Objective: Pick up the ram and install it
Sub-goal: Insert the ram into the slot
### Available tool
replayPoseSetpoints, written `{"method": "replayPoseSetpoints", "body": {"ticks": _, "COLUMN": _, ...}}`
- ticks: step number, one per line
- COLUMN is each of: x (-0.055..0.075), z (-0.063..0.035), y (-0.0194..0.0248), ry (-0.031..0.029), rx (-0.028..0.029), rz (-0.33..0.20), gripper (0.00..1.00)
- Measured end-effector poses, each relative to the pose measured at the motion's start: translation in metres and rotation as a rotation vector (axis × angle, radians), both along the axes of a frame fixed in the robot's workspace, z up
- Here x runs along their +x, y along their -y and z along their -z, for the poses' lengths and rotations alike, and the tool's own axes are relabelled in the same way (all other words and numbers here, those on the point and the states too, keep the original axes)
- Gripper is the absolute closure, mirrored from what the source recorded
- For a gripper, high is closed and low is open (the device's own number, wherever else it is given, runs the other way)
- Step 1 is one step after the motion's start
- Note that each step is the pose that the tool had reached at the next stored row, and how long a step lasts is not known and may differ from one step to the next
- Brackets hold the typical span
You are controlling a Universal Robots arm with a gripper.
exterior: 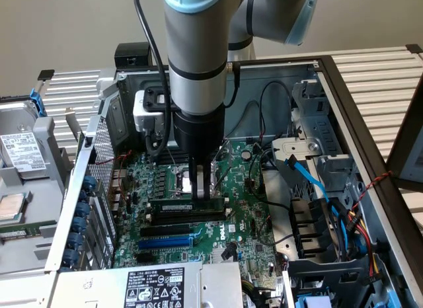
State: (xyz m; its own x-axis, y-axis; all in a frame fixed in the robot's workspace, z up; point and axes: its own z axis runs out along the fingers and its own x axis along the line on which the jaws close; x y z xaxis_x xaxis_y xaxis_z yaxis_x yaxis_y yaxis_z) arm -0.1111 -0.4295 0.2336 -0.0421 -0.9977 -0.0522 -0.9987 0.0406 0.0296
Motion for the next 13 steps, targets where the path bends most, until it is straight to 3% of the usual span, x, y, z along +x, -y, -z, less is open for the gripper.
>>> {"method": "replayPoseSetpoints", "body": {"ticks": 3, "x": 0.0, "z": 0.0014, "y": 0.0, "ry": 0.0032, "rx": -0.0005, "rz": 0.0, "gripper": 0.87}}
{"method": "replayPoseSetpoints", "body": {"ticks": 13, "x": -0.0017, "z": 0.0022, "y": -0.0001, "ry": 0.0033, "rx": -0.0007, "rz": 0.0, "gripper": 0.87}}
